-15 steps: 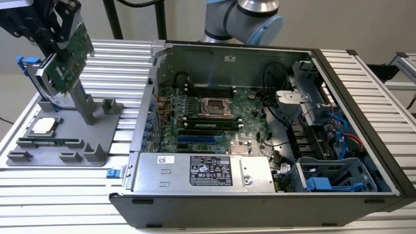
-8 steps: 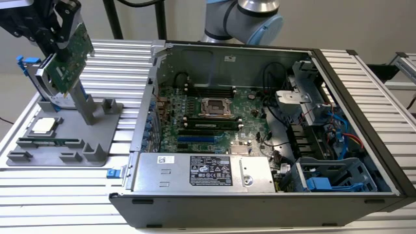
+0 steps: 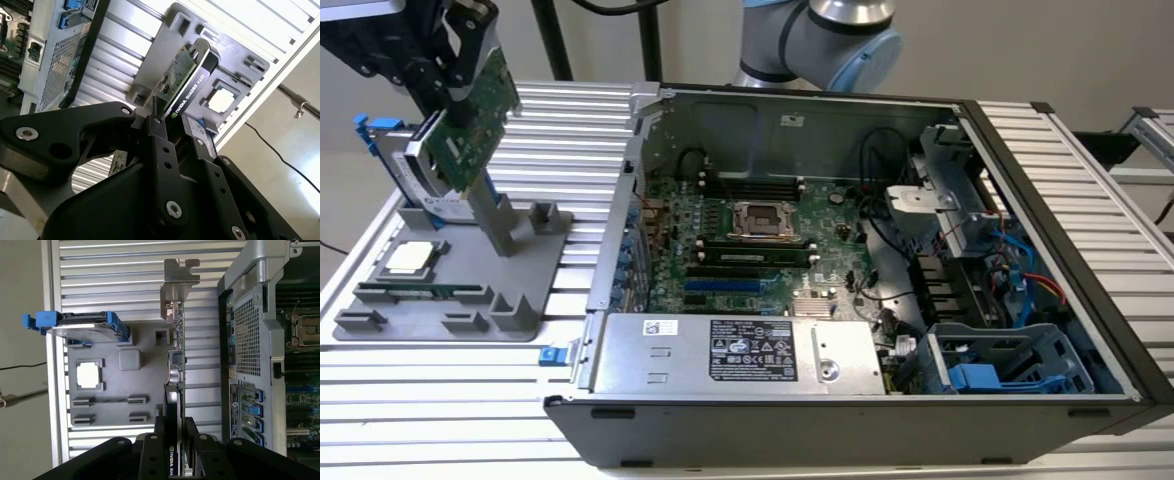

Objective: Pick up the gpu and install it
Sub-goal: 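Pick up the gpu and move the gpu toward the slot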

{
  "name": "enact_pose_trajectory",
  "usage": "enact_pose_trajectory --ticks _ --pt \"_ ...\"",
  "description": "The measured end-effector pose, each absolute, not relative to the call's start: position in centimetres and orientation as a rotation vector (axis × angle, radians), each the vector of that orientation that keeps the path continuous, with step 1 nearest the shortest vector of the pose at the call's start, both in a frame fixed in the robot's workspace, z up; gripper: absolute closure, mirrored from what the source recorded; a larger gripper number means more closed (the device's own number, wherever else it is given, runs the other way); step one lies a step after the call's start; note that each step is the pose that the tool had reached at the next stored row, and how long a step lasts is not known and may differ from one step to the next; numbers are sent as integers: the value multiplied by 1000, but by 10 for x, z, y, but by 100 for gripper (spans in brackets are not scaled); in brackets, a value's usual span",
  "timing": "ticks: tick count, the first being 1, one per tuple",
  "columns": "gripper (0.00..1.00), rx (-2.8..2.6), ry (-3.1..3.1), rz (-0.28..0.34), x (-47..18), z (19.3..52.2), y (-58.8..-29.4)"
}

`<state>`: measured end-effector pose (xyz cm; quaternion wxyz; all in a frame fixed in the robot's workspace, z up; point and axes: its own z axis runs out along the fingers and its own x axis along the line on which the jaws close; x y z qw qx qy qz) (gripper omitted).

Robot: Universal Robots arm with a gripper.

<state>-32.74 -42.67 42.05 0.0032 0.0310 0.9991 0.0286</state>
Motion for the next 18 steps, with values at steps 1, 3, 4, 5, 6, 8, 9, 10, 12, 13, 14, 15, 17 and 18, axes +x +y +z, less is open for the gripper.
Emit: enact_pose_trajectory --ticks 1,3,4,5,6,8,9,10,12,13,14,15,17,18 --pt "100 97 3132 90 -326 421 -427" --pt "100 97 3133 90 -324 420 -427" --pt "100 97 3133 90 -322 420 -427" --pt "100 97 3133 90 -321 421 -427" --pt "100 97 3133 90 -319 420 -427" --pt "100 97 3133 90 -316 420 -427" --pt "100 97 3133 90 -315 420 -427" --pt "100 97 3134 90 -313 420 -427" --pt "100 97 3134 90 -310 420 -427" --pt "100 97 3134 90 -309 420 -427" --pt "100 97 3135 90 -307 420 -427" --pt "100 98 3135 90 -306 421 -427" --pt "100 98 3135 90 -303 420 -427" --pt "100 98 3135 90 -301 420 -427"
